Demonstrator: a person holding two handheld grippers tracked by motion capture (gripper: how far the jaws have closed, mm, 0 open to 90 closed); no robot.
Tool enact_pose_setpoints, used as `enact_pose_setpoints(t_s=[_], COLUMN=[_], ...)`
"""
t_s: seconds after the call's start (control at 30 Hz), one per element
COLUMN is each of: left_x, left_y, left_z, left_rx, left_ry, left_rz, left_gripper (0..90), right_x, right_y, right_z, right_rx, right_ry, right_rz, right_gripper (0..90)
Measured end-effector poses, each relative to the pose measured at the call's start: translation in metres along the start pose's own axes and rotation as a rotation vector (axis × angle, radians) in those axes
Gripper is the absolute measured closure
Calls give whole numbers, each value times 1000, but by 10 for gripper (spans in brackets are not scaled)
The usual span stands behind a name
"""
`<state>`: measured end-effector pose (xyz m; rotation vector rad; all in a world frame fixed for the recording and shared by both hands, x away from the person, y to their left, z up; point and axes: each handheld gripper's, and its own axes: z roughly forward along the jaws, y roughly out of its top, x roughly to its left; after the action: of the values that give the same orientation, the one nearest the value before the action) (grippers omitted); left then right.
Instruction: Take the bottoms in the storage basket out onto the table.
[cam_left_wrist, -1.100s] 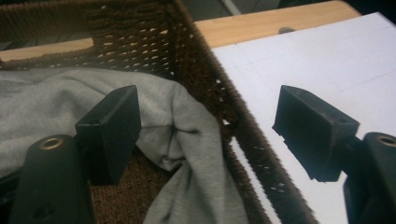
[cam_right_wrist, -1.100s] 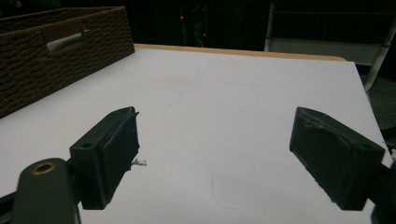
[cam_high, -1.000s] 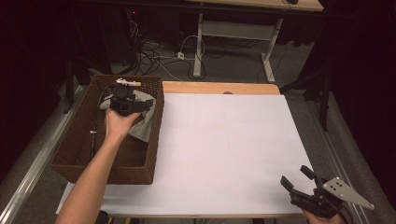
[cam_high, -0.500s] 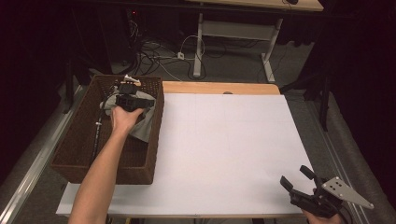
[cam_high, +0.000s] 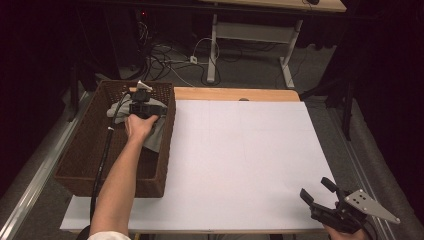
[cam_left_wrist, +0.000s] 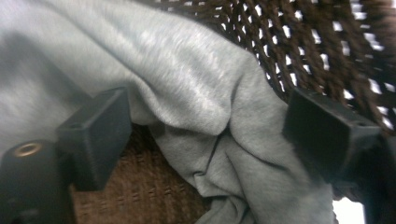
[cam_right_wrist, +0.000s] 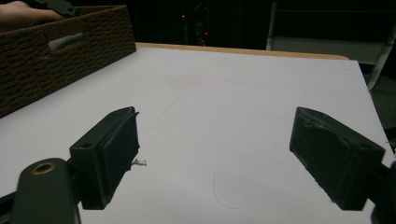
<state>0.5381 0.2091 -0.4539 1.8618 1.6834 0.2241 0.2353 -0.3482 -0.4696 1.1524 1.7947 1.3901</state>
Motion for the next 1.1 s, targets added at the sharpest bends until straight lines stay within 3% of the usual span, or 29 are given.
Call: enact_pose_setpoints(t_s=[0.07,0.13,0.27,0.37,0.57,0.7,0.73,0.77,0.8,0.83,1.0,1.1], left_x=[3,5,5,8,12,12,11,11,11,9,10,7], left_y=[-1,-2,-1,-3,-4,-4,-4,-4,-4,-4,-4,-3], left_z=[5,9,15,24,33,35,35,33,33,34,33,32], left_rx=[28,42,74,115,147,152,152,152,152,146,148,155], left_ry=[45,42,64,63,47,23,20,-27,-27,-54,-94,-86], left_rz=[11,-8,17,-2,-31,-16,-6,1,1,15,26,37], left_gripper=[130,130,130,130,131,179,216,323,420,466,583,646], right_x=[0,0,0,0,0,0,0,0,0,0,0,0], right_y=[0,0,0,0,0,0,0,0,0,0,0,0], right_z=[0,0,0,0,0,1,1,1,1,1,2,2], right_rx=[0,1,1,1,1,4,3,2,2,3,6,7], right_ry=[2,3,3,4,5,6,6,7,7,8,10,11], right_rz=[-1,0,0,-2,-2,-1,-1,-4,-4,-4,-4,-4], right_gripper=[162,162,162,162,162,162,162,162,162,162,162,162])
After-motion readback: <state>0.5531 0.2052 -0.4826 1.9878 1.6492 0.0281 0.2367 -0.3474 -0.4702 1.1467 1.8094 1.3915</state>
